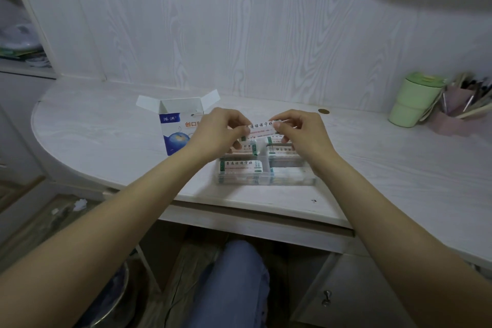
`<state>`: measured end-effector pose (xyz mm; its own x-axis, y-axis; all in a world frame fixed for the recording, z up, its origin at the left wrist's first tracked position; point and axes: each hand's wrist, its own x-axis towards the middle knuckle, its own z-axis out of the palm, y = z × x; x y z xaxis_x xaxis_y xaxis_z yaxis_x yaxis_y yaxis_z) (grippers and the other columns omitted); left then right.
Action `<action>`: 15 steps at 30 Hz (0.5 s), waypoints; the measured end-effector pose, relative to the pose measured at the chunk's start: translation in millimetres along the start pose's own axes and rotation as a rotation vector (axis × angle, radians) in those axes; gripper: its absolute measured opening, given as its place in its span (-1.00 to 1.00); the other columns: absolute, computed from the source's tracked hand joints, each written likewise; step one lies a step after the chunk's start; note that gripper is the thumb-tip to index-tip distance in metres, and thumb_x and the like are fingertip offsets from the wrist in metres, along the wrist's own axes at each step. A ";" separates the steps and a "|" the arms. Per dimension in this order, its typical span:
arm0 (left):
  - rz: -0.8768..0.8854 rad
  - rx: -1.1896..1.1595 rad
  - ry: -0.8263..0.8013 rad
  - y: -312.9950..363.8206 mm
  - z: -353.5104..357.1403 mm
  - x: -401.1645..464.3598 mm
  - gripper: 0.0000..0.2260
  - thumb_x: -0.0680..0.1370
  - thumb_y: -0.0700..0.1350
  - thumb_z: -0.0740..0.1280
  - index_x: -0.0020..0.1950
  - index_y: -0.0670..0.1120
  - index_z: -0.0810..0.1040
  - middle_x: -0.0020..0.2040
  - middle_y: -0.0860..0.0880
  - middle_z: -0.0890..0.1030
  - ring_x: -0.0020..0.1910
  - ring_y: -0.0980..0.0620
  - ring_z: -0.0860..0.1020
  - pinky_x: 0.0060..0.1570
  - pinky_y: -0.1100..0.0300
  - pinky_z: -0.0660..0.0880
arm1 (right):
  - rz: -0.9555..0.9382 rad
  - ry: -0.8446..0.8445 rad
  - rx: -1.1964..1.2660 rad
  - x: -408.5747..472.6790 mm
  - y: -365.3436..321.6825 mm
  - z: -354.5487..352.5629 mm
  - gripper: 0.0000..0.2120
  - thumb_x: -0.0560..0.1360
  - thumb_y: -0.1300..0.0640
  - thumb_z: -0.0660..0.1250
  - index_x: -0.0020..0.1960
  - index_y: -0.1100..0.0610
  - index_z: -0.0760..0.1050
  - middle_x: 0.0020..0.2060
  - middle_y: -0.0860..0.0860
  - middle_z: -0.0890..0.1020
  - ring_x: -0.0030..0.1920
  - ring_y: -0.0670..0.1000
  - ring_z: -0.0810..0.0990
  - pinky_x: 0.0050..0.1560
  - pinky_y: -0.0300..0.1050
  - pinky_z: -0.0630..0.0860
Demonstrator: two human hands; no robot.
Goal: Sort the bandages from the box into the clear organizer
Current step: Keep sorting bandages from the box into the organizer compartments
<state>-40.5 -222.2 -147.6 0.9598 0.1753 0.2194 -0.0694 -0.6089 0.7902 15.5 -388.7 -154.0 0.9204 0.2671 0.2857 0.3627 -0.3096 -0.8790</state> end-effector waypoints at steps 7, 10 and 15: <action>0.046 0.236 -0.043 8.9 39.8 22.4 -0.93 0.51 -0.09 0.40 -0.02 0.02 0.61 -0.13 0.04 0.63 -0.12 0.09 0.57 -0.15 0.24 0.47 | 0.068 0.040 -0.253 5.0 26.3 -29.8 -0.93 0.49 0.19 0.37 -0.11 0.05 0.60 -0.38 -0.02 0.56 -0.34 -0.13 0.49 -0.29 -0.29 0.37; 0.071 0.330 -0.065 11.2 52.6 28.1 -0.92 0.50 -0.10 0.41 -0.03 -0.03 0.65 -0.12 0.03 0.63 -0.11 0.05 0.55 -0.01 0.12 0.52 | 0.077 0.030 -0.355 7.3 35.3 -35.1 -0.92 0.48 0.20 0.38 -0.16 0.07 0.60 -0.40 -0.07 0.53 -0.34 -0.15 0.48 -0.30 -0.29 0.36; 0.112 0.468 -0.096 9.0 64.3 32.6 -0.89 0.51 -0.12 0.40 0.00 -0.05 0.67 -0.05 -0.02 0.67 -0.01 -0.03 0.57 0.05 0.03 0.53 | 0.070 -0.020 -0.499 8.2 44.1 -34.8 -0.89 0.49 0.21 0.36 -0.20 0.05 0.55 -0.42 -0.11 0.44 -0.36 -0.13 0.44 -0.31 -0.20 0.35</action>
<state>7.6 -271.7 -170.1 0.9757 0.0302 0.2172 -0.0649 -0.9062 0.4178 44.2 -431.9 -177.2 0.9437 0.2465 0.2208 0.3307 -0.7244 -0.6049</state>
